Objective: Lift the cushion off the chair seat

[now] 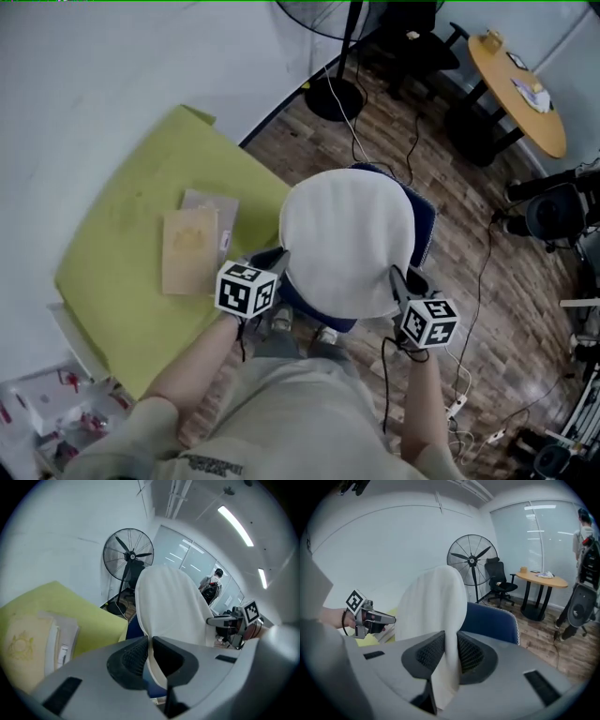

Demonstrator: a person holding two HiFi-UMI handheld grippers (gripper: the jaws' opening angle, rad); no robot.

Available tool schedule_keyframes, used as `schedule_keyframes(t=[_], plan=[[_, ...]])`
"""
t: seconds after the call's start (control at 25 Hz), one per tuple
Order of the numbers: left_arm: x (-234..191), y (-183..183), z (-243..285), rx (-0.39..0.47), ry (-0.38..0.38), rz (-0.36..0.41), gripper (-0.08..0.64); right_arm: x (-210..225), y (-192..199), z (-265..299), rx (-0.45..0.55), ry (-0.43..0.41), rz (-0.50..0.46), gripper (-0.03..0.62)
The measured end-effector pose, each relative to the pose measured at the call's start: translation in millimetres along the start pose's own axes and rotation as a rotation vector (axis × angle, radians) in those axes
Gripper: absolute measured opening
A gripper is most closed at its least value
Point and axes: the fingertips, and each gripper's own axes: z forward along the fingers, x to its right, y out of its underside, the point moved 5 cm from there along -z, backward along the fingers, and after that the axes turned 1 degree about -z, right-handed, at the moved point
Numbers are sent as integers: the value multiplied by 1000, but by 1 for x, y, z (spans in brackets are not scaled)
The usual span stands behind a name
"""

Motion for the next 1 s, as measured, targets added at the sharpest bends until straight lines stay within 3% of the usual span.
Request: schedule_keyframes(t=[0.16, 0.52, 0.76, 1.0], plan=[[12, -36, -53, 123, 8, -13, 51, -25, -45, -27, 83, -6, -76, 95], [20, -87, -160, 383, -71, 0, 51, -88, -130, -69, 294, -118, -216, 97], [29, -97, -219, 488, -127, 41, 51, -127, -155, -97, 381, -179, -288, 95], [34, -94, -265, 578, -168, 25, 51, -160, -176, -121, 449, -238, -381, 94]])
